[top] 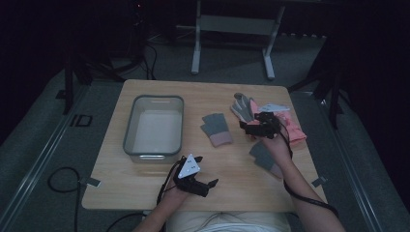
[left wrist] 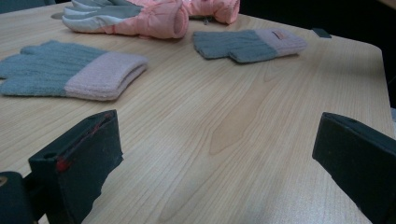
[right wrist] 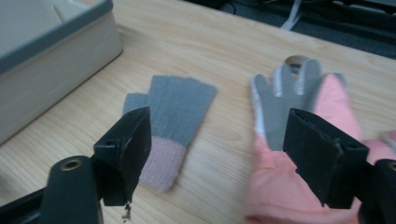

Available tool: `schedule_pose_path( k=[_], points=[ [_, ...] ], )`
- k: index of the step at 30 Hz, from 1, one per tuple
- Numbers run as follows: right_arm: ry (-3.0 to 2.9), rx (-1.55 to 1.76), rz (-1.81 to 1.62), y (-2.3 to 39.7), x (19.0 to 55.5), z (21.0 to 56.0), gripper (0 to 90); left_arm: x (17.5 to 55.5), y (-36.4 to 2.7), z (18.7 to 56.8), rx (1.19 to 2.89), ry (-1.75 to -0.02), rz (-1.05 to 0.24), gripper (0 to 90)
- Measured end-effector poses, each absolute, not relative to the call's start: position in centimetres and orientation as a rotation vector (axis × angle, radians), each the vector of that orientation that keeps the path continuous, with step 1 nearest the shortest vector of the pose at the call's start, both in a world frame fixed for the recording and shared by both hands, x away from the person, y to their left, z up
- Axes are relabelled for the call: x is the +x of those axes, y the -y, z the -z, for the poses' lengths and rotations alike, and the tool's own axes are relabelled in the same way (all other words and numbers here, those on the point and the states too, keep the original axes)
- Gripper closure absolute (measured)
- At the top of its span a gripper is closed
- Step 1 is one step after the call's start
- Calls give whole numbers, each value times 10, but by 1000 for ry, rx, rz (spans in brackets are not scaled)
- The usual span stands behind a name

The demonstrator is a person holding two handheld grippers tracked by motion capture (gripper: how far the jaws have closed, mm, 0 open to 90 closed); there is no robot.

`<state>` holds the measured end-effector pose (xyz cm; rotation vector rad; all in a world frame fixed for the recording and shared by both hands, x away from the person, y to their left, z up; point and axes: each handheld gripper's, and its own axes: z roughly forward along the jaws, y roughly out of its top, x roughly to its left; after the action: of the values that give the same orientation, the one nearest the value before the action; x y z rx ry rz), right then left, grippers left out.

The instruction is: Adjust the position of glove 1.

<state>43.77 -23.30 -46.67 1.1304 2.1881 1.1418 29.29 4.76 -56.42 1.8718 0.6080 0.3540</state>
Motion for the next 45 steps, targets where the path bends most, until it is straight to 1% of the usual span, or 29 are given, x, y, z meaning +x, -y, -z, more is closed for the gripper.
schedule_pose_path(
  k=[4, 8, 12, 17, 26, 29, 33, 40, 42, 45],
  points=[
    [-2246, 1106, -1144, 218, 444, 477, 331, 293, -48, 564, 1869, -607, -352, 10],
    [-2265, 1101, -1140, 205, 451, 484, 417, 293, -48, 564, 1865, -610, -351, 10],
    [-2301, 1107, -1112, 194, 459, 493, 458, 293, -48, 564, 1869, -605, -354, 10],
    [-2384, 1122, -1066, 180, 468, 510, 564, 293, -48, 564, 1866, -606, -345, 10],
    [-2437, 1102, -949, 161, 491, 530, 610, 293, -48, 564, 1864, -608, -339, 10],
    [-2460, 1104, -919, 158, 498, 538, 609, 294, -48, 564, 1864, -611, -336, 10],
    [-2458, 1066, -921, 154, 504, 539, 587, 294, -48, 564, 1863, -613, -334, 10],
    [-2531, 998, -874, 145, 509, 543, 614, 294, -48, 564, 1862, -614, -335, 10],
    [-2530, 976, -853, 143, 508, 544, 645, 294, -49, 564, 1865, -615, -336, 10],
    [-2530, 971, -839, 139, 505, 543, 740, 294, -49, 564, 1862, -618, -334, 10]
  ],
)
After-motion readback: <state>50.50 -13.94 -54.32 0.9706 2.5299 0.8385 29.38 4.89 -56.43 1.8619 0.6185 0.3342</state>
